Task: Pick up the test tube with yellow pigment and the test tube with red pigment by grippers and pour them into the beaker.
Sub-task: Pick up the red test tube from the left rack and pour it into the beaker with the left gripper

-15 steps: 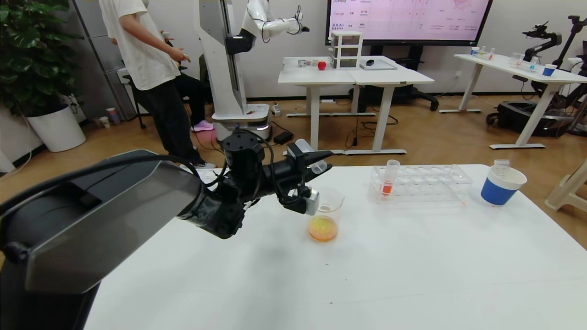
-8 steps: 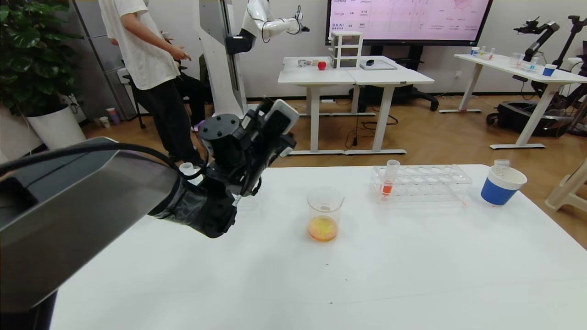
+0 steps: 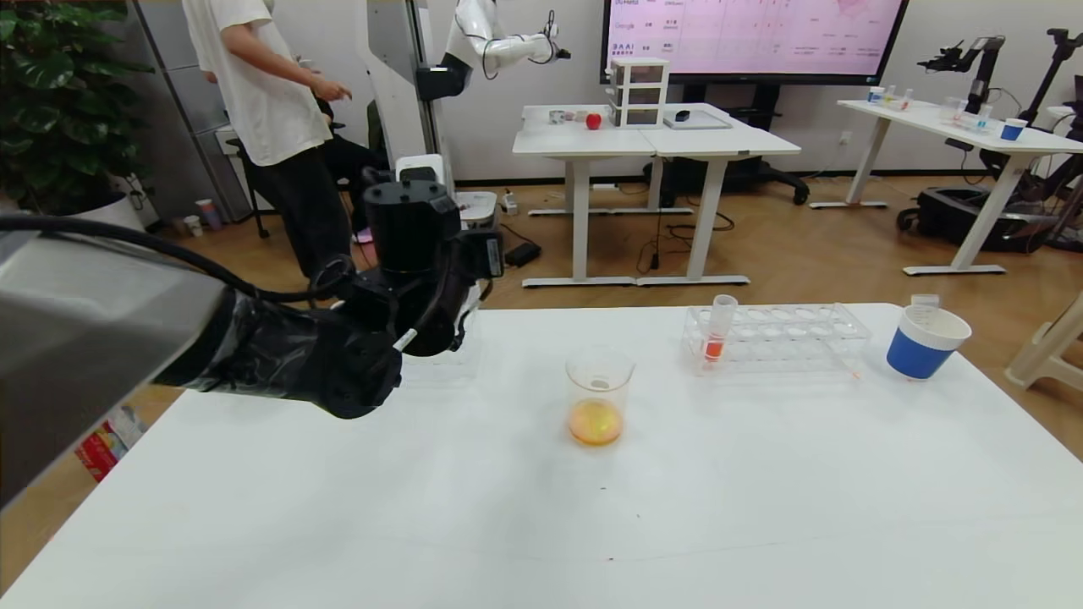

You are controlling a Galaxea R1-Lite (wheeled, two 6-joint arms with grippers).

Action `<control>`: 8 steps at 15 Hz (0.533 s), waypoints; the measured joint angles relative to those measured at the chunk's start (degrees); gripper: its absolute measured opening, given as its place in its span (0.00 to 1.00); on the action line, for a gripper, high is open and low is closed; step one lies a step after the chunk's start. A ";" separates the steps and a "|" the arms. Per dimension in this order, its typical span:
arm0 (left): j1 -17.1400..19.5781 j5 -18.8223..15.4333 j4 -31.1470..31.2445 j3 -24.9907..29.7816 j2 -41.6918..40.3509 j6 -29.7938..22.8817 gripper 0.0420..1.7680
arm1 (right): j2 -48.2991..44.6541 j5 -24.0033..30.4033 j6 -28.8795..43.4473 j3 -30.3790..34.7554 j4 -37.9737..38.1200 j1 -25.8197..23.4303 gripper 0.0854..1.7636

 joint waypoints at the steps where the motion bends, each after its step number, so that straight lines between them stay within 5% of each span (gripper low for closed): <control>1: 0.88 -0.05 0.33 0.89 -1.05 -0.38 0.28 | 0.00 0.00 -0.02 0.00 0.00 0.00 0.98; 4: 5.90 -1.85 0.63 2.10 -4.08 0.48 0.28 | 0.00 0.00 -0.02 0.00 0.00 0.00 0.98; 8: 19.18 -10.56 0.74 3.69 -7.94 0.94 0.28 | 0.00 0.00 0.02 0.00 0.00 0.00 0.98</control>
